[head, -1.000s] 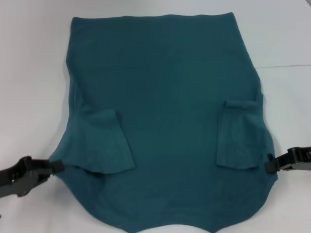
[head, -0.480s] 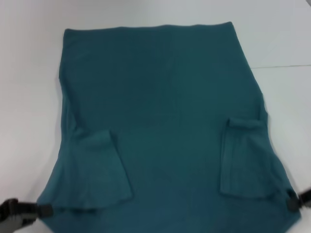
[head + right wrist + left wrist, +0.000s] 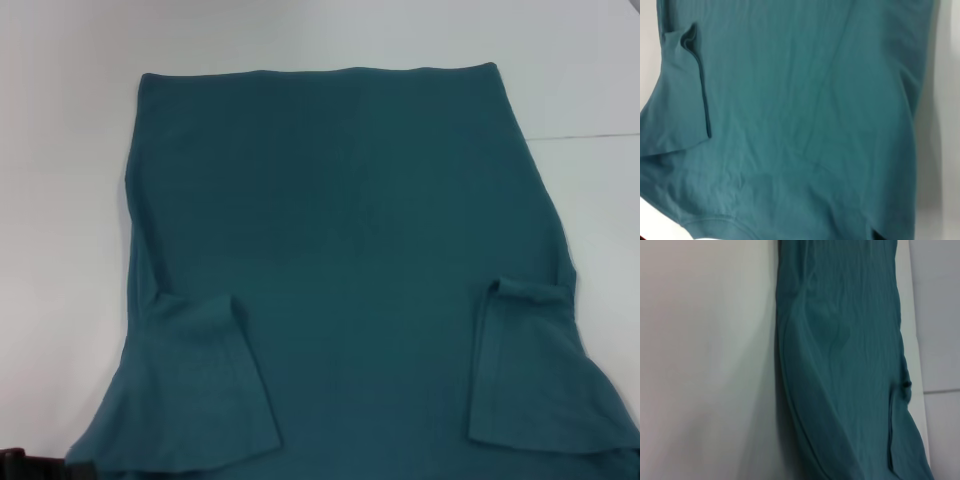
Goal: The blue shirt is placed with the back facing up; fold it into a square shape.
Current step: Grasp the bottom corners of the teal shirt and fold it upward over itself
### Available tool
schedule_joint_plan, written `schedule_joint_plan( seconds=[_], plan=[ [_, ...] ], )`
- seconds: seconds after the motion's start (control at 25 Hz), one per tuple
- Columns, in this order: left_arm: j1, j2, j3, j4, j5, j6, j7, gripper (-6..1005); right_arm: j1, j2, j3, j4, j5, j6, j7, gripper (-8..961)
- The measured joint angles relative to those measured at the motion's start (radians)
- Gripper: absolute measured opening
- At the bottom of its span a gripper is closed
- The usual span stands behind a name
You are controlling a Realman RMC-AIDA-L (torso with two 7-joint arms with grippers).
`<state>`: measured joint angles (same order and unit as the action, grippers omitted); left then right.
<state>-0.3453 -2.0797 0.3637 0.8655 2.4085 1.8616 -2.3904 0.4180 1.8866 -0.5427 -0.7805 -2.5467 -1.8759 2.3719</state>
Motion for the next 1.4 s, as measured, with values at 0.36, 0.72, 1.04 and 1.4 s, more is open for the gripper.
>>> schedule_joint_plan(
  seconds=[0.36, 0.72, 1.04, 1.4],
  plan=[
    [-0.079, 0.016, -0.003, -0.044, -0.048, 0.052, 0.032, 27, 0.057, 0.006, 0.027, 0.011, 0.058, 0.002, -0.047, 54],
    [-0.245, 0.042, -0.003, -0.131, -0.087, -0.136, -0.126, 26, 0.146, -0.023, 0.171, 0.006, 0.147, 0.092, -0.004, 61],
    [-0.375, 0.071, 0.021, -0.178, -0.091, -0.372, -0.218, 26, 0.194, -0.033, 0.179, 0.007, 0.224, 0.246, 0.049, 66],
    [-0.463, 0.058, 0.175, -0.240, -0.088, -0.684, -0.262, 27, 0.243, 0.000, 0.118, 0.045, 0.290, 0.557, 0.035, 72]
  ],
)
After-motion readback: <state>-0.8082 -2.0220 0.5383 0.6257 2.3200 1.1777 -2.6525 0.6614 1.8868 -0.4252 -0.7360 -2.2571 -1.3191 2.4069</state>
